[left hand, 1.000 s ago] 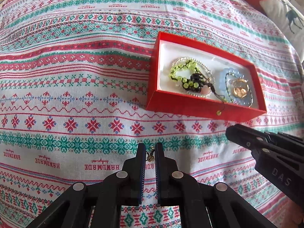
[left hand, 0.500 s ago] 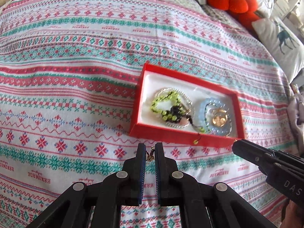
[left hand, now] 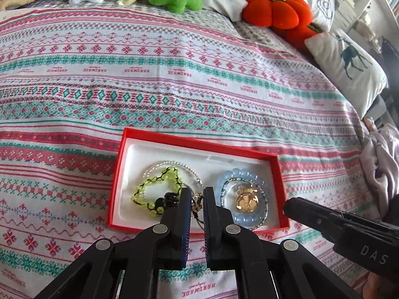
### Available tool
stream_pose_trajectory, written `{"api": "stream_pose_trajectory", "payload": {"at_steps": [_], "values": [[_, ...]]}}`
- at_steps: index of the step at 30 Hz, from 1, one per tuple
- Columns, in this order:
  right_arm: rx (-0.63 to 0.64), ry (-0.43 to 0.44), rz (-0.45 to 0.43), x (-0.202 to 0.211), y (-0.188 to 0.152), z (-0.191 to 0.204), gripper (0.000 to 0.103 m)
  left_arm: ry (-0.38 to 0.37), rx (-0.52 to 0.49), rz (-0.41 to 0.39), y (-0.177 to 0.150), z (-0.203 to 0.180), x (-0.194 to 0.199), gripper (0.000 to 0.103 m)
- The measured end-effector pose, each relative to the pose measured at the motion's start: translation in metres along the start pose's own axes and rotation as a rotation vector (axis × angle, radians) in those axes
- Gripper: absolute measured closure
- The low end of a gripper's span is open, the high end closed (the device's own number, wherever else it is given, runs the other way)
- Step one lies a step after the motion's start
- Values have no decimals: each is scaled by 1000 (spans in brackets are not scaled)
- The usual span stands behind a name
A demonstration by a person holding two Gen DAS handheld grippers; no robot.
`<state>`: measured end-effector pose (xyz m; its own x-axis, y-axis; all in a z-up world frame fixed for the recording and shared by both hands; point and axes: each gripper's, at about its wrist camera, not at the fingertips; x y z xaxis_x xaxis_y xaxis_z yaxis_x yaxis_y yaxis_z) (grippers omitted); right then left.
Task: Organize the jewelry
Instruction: 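Lower both held pieces into the red box and open both tools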
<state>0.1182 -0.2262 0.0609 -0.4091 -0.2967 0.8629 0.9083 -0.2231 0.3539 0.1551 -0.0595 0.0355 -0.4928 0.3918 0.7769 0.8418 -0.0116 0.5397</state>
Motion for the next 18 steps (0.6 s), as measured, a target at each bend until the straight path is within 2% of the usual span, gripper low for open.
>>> {"api": "stream_pose_trajectory", "payload": {"at_steps": [5, 13, 14, 17, 18], "values": [[-17, 9, -4, -7, 7, -6, 96, -24, -15, -8, 4, -7, -16, 99], [-41, 11, -6, -21, 17, -17, 96, -47, 26, 0, 8, -6, -35, 97], [-42, 11, -5, -22, 17, -17, 96, -44, 28, 2, 8, -6, -36, 96], [-38, 10, -3, -25, 18, -17, 96, -36, 22, 9, 8, -7, -37, 80], [-37, 10, -3, -26, 19, -17, 96, -28, 21, 7, 7, -7, -37, 78]]}}
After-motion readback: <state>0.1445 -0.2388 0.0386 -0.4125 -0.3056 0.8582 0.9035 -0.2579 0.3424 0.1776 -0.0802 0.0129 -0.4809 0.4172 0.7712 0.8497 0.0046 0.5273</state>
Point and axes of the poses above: each gripper's, at about its wrist camera, not at the fingertips, and x roughly against the way its jaws point, z to its left, y to its top, and after that the axes turned 2 degrees about -x, right-handed
